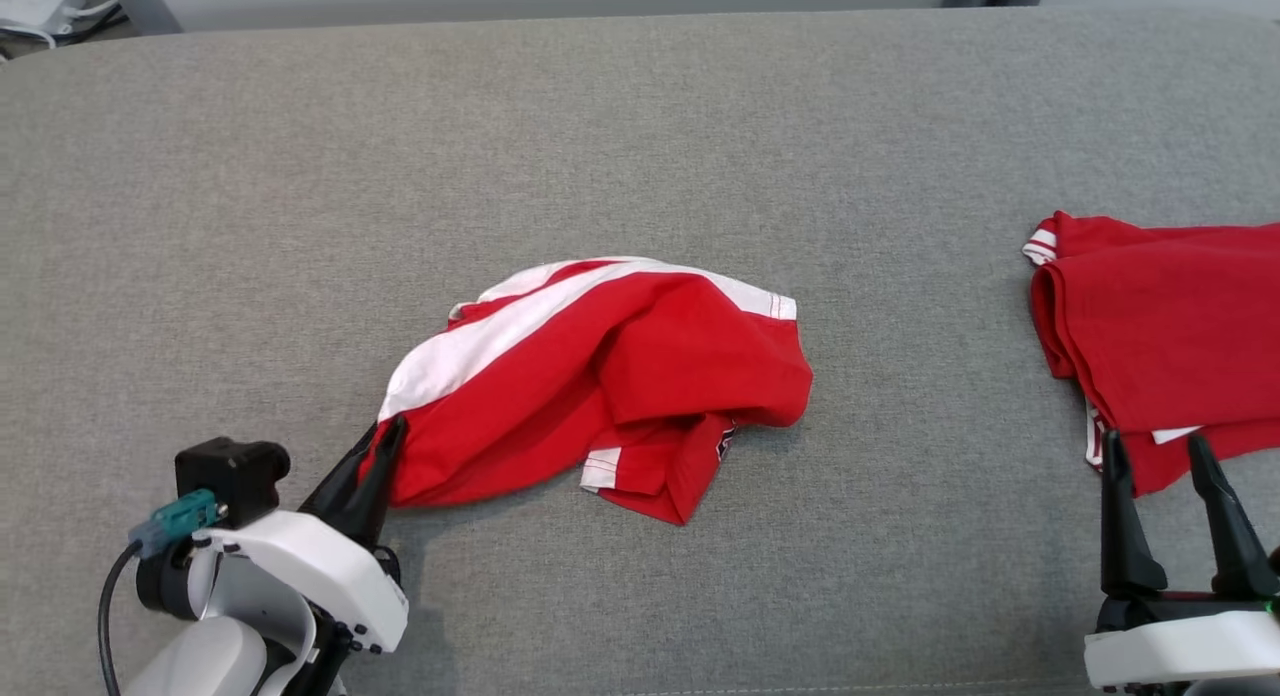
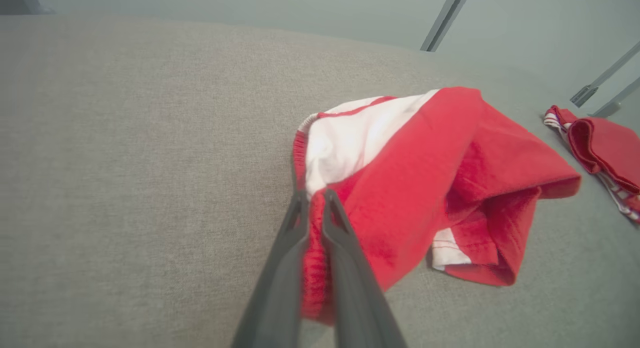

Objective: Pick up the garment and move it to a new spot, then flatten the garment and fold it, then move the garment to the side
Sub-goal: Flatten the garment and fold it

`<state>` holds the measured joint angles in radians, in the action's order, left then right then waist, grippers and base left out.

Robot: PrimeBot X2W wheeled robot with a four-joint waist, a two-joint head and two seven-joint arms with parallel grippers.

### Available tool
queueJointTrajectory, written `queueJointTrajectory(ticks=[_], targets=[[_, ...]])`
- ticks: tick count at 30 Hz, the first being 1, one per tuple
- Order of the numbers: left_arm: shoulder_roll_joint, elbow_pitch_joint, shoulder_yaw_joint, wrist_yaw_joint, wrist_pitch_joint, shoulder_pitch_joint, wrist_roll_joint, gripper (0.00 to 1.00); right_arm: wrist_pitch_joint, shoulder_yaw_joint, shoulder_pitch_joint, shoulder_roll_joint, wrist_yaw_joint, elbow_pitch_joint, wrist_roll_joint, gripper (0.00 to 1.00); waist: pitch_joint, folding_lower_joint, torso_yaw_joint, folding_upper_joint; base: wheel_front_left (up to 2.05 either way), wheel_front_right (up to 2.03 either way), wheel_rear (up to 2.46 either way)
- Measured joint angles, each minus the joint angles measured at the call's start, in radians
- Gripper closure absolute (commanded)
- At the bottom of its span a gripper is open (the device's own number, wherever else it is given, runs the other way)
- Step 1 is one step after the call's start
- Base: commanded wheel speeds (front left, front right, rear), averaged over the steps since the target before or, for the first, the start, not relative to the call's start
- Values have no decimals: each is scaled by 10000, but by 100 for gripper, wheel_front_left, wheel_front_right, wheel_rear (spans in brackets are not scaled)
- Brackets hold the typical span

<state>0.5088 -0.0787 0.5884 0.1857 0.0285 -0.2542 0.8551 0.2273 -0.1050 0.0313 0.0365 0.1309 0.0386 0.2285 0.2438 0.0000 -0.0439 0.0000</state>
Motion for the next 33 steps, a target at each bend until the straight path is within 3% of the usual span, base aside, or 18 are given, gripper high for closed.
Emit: queueJointTrajectory(ticks=[1, 2, 3, 10, 18, 22, 28, 33], targets=[[-67, -38, -58, -13, 96, 81, 105, 100, -29, -73, 17, 4, 0, -33, 0, 0, -20, 0, 41, 1, 0, 0, 0], [-127, -98, -86, -54, 148, 151, 196, 86, -86, -115, 32, 2, 0, -65, 0, 0, -42, 0, 66, 0, 0, 0, 0], [-178, -169, -105, -81, 211, 205, 203, 0, -117, -144, 60, 4, 0, -111, 2, 0, -54, 0, 82, 0, 0, 0, 0], [-159, -328, -702, 217, 1062, 364, 242, 0, -171, -299, 196, 0, 0, -261, 8, 0, -206, 0, 56, 0, 0, 0, 0], [585, 1434, -1860, 1873, 1925, 698, -700, 0, -169, -798, 147, 165, 0, -738, -297, 0, -516, 0, 228, 0, 0, 0, 0], [892, 2278, -1985, 2383, 1921, 1151, -963, 0, -276, -637, -78, 499, 0, -920, -512, 0, -765, 0, 300, 0, 0, 0, 0], [1068, 2846, -1883, 2740, 1831, 1963, -1152, 0, -525, -157, 49, 608, 0, -932, -637, 0, -1209, 0, 378, 0, 0, 0, 0], [1030, 2884, -1641, 2744, 1833, 2646, -1145, 0, -750, 205, 599, 575, 0, -794, -619, 0, -1566, 0, 413, 0, 0, 0, 0]])
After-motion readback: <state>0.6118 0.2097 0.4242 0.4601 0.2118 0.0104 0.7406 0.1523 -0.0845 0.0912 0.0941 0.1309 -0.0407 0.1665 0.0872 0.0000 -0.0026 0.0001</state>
